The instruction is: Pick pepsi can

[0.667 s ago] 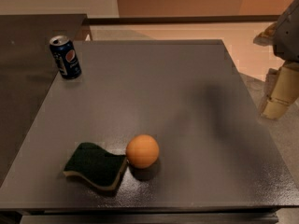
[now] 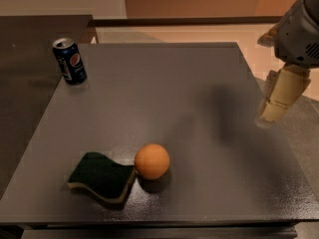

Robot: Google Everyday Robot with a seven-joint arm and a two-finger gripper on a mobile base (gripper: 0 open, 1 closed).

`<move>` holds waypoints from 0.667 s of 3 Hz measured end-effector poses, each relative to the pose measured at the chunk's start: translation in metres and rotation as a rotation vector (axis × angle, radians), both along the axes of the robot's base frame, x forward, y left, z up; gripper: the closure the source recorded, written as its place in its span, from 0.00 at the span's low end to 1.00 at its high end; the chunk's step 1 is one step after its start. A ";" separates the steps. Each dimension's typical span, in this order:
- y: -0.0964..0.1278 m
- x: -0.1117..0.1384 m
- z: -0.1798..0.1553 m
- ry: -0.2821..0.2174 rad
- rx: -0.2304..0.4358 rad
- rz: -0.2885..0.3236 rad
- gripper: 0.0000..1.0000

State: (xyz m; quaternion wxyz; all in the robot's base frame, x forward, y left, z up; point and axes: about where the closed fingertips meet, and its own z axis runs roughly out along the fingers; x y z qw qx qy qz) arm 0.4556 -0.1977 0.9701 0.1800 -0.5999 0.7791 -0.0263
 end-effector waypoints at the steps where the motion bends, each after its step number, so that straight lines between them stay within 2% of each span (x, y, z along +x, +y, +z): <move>1: 0.031 0.029 -0.013 -0.024 0.039 -0.010 0.00; 2: 0.062 0.063 -0.027 -0.054 0.093 -0.037 0.00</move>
Offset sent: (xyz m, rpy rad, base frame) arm 0.1099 0.1020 -0.0463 0.1654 -0.0874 -0.0755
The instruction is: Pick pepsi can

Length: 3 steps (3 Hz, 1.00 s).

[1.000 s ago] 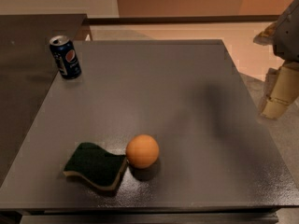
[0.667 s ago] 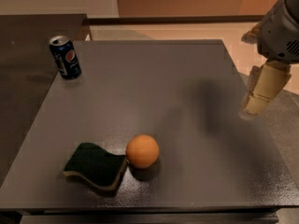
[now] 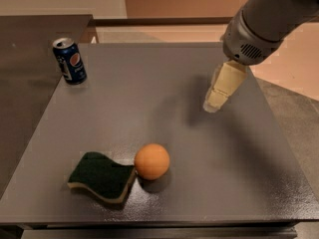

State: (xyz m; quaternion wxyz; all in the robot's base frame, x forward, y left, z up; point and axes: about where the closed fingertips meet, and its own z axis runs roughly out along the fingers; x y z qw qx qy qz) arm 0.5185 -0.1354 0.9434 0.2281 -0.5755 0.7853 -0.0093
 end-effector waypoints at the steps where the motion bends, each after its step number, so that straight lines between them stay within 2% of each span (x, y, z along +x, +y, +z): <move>1: 0.037 0.032 -0.012 -0.022 0.067 -0.003 0.00; 3: 0.113 0.082 -0.026 -0.034 0.226 0.033 0.00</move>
Offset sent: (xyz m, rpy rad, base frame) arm 0.0938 0.1217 -0.0277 0.2424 -0.0413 0.0389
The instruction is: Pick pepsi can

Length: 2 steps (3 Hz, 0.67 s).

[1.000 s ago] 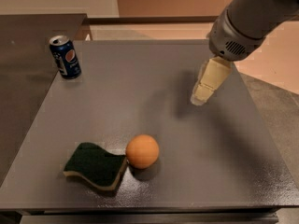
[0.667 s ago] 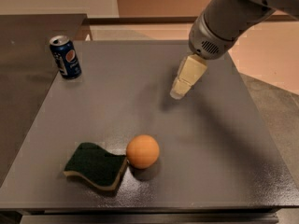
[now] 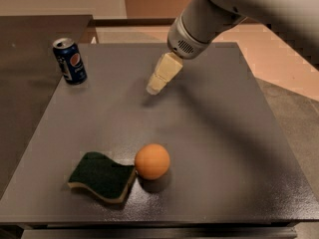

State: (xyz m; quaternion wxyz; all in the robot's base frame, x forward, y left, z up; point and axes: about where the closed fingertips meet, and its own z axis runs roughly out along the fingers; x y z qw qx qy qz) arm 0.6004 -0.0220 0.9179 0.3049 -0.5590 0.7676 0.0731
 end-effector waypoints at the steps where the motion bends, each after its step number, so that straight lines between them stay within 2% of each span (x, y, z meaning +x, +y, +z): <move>1: 0.039 0.019 -0.008 -0.005 0.071 0.015 0.00; 2: 0.080 0.032 -0.018 -0.007 0.139 0.026 0.00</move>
Offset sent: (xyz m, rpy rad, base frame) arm 0.0506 0.1249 -0.0275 0.2215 -0.0134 0.0325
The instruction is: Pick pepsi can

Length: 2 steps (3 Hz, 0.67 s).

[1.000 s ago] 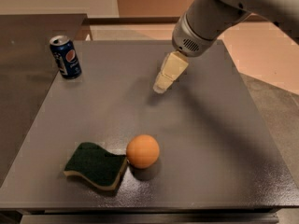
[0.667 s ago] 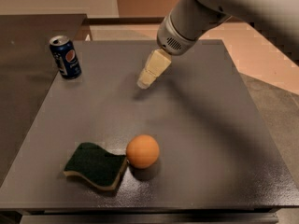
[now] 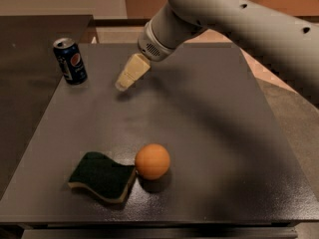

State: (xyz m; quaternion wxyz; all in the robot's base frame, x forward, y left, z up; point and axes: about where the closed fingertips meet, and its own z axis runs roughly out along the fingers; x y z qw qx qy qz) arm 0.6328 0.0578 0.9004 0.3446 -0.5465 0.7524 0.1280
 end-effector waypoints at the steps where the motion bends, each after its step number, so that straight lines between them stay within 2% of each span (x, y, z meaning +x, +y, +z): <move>1: 0.035 0.012 -0.007 -0.004 0.067 0.004 0.00; 2: 0.068 0.021 -0.009 -0.003 0.134 0.021 0.00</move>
Offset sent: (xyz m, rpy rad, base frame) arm 0.0336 0.1041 -0.0088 0.2160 -0.0053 0.0363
